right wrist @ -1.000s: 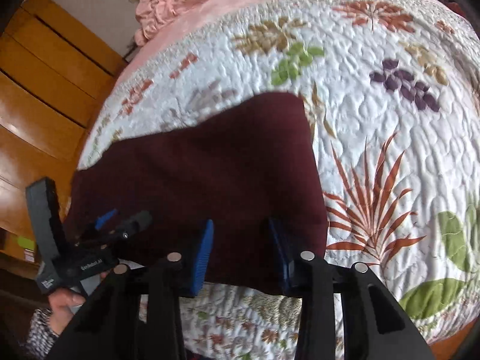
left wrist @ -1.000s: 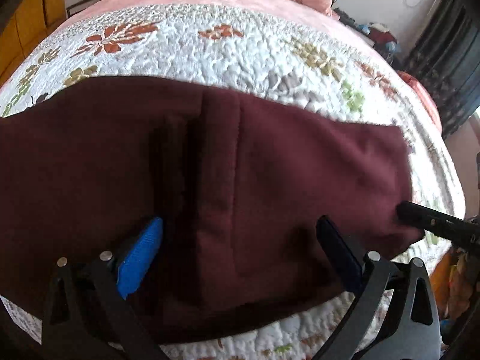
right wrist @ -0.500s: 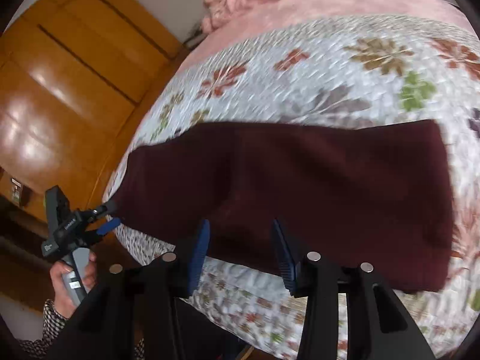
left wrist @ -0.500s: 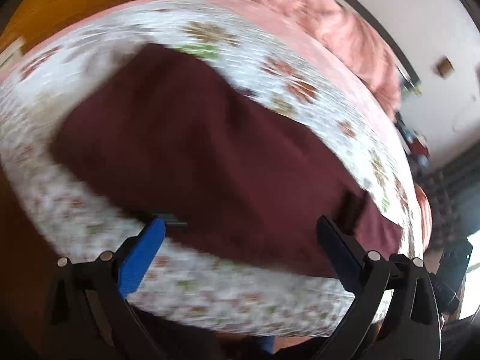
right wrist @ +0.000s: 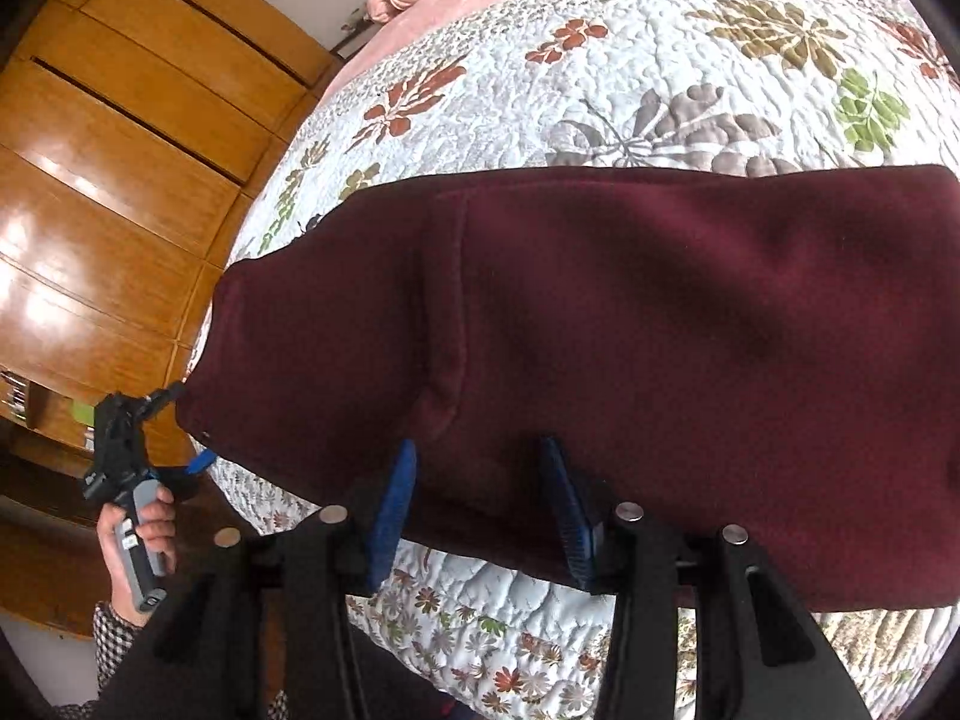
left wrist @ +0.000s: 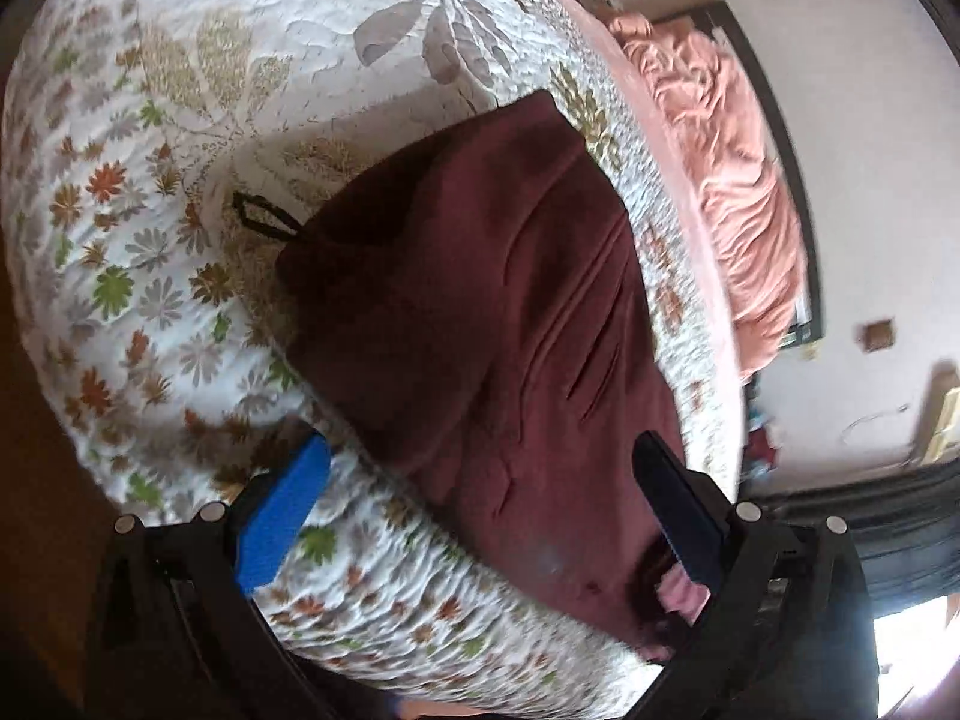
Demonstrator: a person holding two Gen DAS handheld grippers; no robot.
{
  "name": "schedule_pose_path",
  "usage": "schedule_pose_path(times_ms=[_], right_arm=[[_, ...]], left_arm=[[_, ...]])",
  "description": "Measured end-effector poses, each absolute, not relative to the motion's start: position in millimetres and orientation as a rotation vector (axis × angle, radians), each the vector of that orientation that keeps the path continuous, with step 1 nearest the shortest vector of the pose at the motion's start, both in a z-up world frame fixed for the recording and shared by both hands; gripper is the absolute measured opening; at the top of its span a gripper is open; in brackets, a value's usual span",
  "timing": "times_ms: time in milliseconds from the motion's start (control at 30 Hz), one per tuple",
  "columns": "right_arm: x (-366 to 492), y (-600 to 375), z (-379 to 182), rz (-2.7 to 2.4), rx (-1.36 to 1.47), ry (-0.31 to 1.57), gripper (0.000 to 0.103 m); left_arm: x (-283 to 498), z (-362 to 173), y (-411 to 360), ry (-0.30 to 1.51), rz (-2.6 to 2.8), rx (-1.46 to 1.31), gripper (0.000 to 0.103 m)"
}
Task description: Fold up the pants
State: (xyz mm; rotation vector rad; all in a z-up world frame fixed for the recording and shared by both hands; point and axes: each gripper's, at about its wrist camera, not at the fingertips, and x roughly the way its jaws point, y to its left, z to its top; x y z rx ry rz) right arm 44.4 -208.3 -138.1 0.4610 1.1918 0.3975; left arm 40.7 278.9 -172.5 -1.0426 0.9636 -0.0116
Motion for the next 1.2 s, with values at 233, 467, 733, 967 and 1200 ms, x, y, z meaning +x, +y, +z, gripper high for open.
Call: schedule_pose_path(times_ms=[233, 467, 733, 967, 1200], right_arm=[[45, -210, -139, 0.393, 0.461, 1.184, 0.047], [48, -209, -140, 0.393, 0.462, 1.181, 0.048], [50, -209, -141, 0.399, 0.470, 1.175, 0.049], [49, -210, -143, 0.410, 0.471, 1.168, 0.049], [48, -211, -145, 0.419, 0.475, 1.158, 0.049]], left_arm=[[35, -173, 289, 0.854, -0.128, -1.216, 0.096], [49, -186, 286, 0.906, -0.086, -1.191, 0.096], [60, -166, 276, 0.811, -0.167, -1.150, 0.082], [74, -184, 276, 0.867, -0.037, -1.122, 0.070], [62, -189, 282, 0.860, -0.008, -1.110, 0.032]])
